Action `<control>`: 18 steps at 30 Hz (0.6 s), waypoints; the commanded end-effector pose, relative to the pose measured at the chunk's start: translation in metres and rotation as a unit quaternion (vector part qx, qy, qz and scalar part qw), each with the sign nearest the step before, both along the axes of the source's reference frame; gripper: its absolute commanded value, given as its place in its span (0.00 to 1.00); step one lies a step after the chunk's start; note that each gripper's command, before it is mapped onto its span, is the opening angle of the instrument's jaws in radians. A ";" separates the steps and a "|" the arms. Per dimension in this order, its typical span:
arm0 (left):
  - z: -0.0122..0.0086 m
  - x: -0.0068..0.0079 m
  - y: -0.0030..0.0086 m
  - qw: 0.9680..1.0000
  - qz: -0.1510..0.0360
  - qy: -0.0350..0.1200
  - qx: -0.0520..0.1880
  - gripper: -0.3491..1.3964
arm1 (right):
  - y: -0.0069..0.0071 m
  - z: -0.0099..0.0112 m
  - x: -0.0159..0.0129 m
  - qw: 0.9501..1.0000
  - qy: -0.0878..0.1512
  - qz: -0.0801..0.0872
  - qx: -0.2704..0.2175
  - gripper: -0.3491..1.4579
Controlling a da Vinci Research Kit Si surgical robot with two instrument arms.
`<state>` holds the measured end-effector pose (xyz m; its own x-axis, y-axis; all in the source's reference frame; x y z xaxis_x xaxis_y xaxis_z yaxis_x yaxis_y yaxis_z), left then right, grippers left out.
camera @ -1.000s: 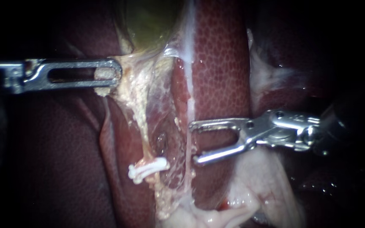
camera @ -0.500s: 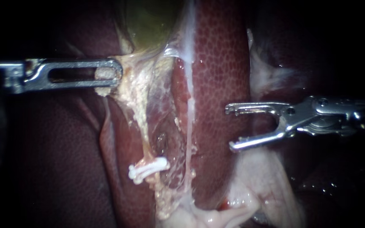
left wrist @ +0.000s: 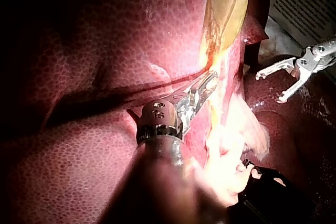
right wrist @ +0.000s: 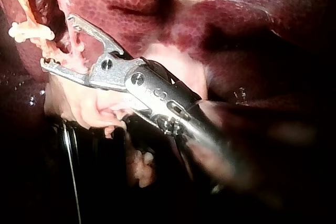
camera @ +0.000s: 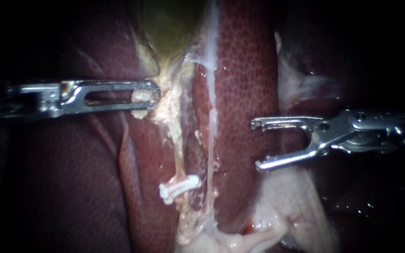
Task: Going back second clip left tube
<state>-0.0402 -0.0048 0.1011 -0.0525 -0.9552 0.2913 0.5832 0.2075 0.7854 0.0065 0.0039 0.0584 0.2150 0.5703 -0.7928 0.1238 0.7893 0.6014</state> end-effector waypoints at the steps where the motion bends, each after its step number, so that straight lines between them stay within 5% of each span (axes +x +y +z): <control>1: 0.0004 -0.0003 -0.0002 1.000 0.002 0.001 0.001 0.00 | -0.0001 -0.0001 0.0000 1.000 0.000 0.000 0.000 0.52; 8: 0.0024 -0.0026 -0.0007 1.000 0.011 0.006 0.003 0.00 | -0.0002 -0.0003 0.0001 1.000 0.001 -0.001 0.001 0.52; 18: 0.0028 -0.0027 -0.0005 1.000 0.012 0.007 0.003 0.00 | -0.0003 -0.0005 0.0003 1.000 0.001 0.000 0.001 0.52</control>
<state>-0.0429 -0.0053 0.1039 -0.0254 -0.9580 0.2857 0.5892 0.2166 0.7784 0.0068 0.0036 0.0579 0.2133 0.5711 -0.7926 0.1257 0.7885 0.6020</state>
